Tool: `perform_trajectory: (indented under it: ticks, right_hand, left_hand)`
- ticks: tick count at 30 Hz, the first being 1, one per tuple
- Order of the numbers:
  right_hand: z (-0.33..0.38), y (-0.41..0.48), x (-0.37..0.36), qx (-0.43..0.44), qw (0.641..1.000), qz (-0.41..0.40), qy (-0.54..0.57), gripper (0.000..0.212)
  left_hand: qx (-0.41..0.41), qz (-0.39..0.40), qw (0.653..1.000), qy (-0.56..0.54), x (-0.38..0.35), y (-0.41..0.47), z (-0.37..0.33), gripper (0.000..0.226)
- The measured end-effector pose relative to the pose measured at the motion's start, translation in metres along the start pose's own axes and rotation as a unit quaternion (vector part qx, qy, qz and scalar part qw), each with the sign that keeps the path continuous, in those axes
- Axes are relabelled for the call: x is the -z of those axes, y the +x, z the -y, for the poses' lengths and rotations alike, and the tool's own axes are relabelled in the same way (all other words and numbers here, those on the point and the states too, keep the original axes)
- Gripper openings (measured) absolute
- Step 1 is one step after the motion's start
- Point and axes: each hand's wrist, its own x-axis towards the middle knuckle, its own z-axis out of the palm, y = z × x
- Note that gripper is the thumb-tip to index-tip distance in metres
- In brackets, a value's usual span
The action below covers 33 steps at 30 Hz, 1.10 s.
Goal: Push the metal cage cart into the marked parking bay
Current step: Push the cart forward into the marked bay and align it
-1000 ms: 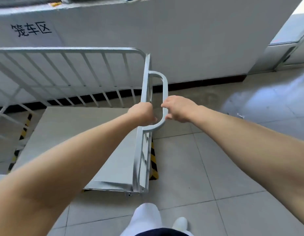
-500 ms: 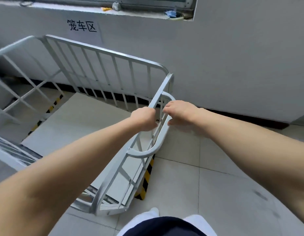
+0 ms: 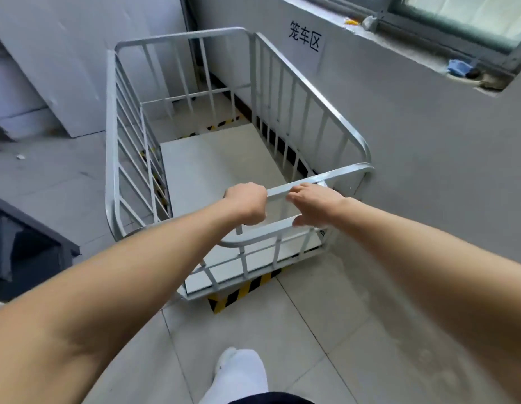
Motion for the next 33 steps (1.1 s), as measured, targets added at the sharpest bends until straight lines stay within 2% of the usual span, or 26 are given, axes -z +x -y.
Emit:
perform_trajectory:
  ticks: [4,8,19,26,33]
  right_hand:
    - [0.003,0.001,0.002,0.068,0.998,0.000,-0.005,0.057]
    - [0.003,0.007,-0.001,0.099,0.995,0.001,-0.019,0.056]
    - [-0.027,0.018,-0.031,0.103,0.994,0.017,-0.024,0.052]
    - [-0.026,0.026,-0.059,0.128,0.991,0.031,-0.004,0.045]
    - [-0.029,0.040,-0.065,0.108,0.992,0.062,-0.007,0.035]
  left_hand:
    - [0.065,0.011,0.998,-0.006,-0.008,-0.021,-0.003,0.024]
    - [0.094,0.020,0.995,-0.003,-0.020,-0.024,-0.010,0.026]
    - [0.110,0.008,0.994,0.011,-0.048,-0.012,-0.027,0.035]
    - [0.133,0.037,0.990,0.028,-0.074,-0.001,-0.036,0.032]
    - [0.146,0.069,0.987,0.019,-0.084,0.013,-0.031,0.038]
